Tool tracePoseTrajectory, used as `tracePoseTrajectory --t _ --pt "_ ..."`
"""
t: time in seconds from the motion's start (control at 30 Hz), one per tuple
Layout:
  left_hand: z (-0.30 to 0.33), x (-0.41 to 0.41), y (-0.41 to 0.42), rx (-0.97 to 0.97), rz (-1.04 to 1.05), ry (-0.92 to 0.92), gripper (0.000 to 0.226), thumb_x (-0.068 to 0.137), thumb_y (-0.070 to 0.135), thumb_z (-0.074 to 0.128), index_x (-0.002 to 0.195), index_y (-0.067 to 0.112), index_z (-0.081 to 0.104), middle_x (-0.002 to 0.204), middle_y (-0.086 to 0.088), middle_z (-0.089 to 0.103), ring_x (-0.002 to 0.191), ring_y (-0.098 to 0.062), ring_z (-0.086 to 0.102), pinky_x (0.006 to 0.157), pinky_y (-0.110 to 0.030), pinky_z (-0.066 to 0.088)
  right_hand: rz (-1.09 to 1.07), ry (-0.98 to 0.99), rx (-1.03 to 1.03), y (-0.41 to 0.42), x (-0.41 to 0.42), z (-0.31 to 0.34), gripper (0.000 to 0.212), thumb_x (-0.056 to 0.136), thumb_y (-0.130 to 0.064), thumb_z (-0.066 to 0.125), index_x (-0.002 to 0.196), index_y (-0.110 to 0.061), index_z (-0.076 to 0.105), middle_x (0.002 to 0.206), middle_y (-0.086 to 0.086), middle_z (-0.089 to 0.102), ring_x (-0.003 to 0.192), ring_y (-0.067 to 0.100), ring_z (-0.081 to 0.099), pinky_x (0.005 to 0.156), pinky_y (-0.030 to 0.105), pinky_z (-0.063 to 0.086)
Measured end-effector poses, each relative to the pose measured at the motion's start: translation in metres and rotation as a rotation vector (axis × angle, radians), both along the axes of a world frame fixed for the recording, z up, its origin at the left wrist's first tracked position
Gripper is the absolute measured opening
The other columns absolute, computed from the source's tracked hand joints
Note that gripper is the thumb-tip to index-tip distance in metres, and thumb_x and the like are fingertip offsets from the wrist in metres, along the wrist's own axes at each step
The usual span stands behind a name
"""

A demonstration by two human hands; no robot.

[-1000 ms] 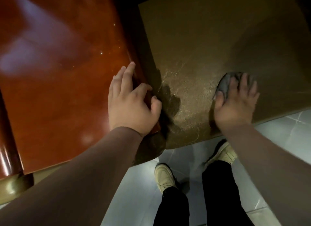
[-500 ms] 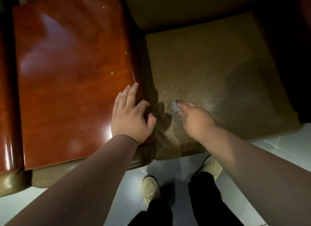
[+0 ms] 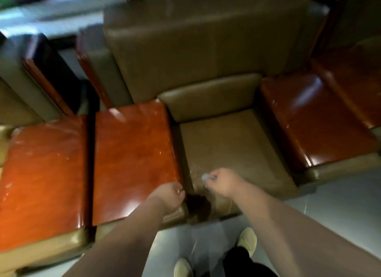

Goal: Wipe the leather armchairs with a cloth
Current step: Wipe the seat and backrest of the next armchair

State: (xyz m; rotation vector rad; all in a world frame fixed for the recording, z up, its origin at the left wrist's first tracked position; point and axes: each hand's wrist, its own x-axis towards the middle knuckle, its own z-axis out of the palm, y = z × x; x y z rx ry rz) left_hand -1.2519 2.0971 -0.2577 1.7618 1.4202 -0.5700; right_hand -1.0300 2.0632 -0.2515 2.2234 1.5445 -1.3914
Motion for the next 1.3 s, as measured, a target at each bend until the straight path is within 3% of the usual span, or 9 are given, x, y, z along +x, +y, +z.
tracePoseTrajectory --t 0.17,0.3,0.5,0.6,0.73,0.9,1.07,1.3 --pt "0.121 -0.012 0.030 0.129 0.035 -0.028 0.046 0.108 0.041 0.052 0.152 0.025 0.052 0.147 -0.002 0.059 0.128 -0.022 0.062 0.107 -0.036 0.052 -0.013 -0.058 0.132 0.012 -0.005 0.117 0.034 0.097 -0.054 0.052 0.112 -0.031 0.072 0.100 -0.007 0.069 0.092 0.013 0.065 0.087 0.036 0.057" --pt "0.194 -0.011 0.062 0.275 0.171 -0.147 0.042 0.107 0.042 0.055 0.147 0.030 0.054 0.124 0.003 0.064 0.093 -0.012 0.069 0.075 -0.026 0.056 -0.035 -0.097 0.298 0.027 0.002 0.192 0.027 0.098 -0.055 0.054 0.108 -0.035 0.069 0.097 -0.011 0.068 0.090 0.010 0.064 0.086 0.037 0.057" --pt "0.262 0.018 0.087 0.411 0.085 -0.186 0.040 0.108 0.040 0.052 0.146 0.026 0.058 0.139 -0.003 0.065 0.118 -0.019 0.066 0.100 -0.032 0.054 -0.037 -0.098 0.422 0.043 0.030 0.248 0.030 0.100 -0.053 0.051 0.090 -0.030 0.068 0.087 -0.005 0.068 0.078 0.014 0.065 0.072 0.037 0.056" --pt "0.282 0.035 0.104 0.443 0.084 -0.198 0.039 0.108 0.041 0.053 0.144 0.029 0.059 0.137 0.000 0.065 0.118 -0.018 0.065 0.101 -0.034 0.054 -0.022 -0.069 0.483 0.065 0.053 0.270 0.030 0.102 -0.053 0.051 0.092 -0.031 0.069 0.087 -0.004 0.069 0.078 0.015 0.066 0.070 0.035 0.054" --pt "0.299 0.061 0.136 0.488 0.160 -0.192 0.034 0.105 0.041 0.056 0.136 0.031 0.064 0.113 0.009 0.066 0.103 -0.011 0.066 0.095 -0.034 0.059 0.051 -0.121 0.571 0.111 0.092 0.298 0.029 0.103 -0.053 0.046 0.102 -0.034 0.068 0.092 -0.010 0.067 0.083 0.010 0.063 0.080 0.039 0.058" --pt "0.314 0.099 0.163 0.505 0.223 -0.149 0.041 0.103 0.042 0.059 0.142 0.033 0.059 0.126 0.007 0.066 0.105 -0.013 0.069 0.097 -0.036 0.059 0.133 -0.121 0.602 0.154 0.140 0.323 0.026 0.102 -0.054 0.048 0.097 -0.037 0.066 0.090 -0.010 0.068 0.081 0.010 0.065 0.077 0.036 0.059" --pt "0.320 0.135 0.176 0.573 0.267 -0.126 0.036 0.103 0.042 0.059 0.138 0.033 0.062 0.126 0.008 0.068 0.113 -0.013 0.066 0.099 -0.035 0.056 0.205 -0.140 0.627 0.191 0.174 0.330 0.025 0.101 -0.055 0.048 0.100 -0.037 0.066 0.089 -0.011 0.067 0.081 0.009 0.065 0.076 0.036 0.059" --pt "0.312 0.130 0.213 0.607 0.278 -0.060 0.037 0.101 0.046 0.060 0.134 0.031 0.065 0.127 0.007 0.069 0.116 -0.015 0.065 0.098 -0.034 0.055 0.216 -0.095 0.621 0.230 0.173 0.314 0.020 0.102 -0.053 0.050 0.098 -0.040 0.065 0.090 -0.012 0.068 0.081 0.007 0.065 0.076 0.033 0.059"
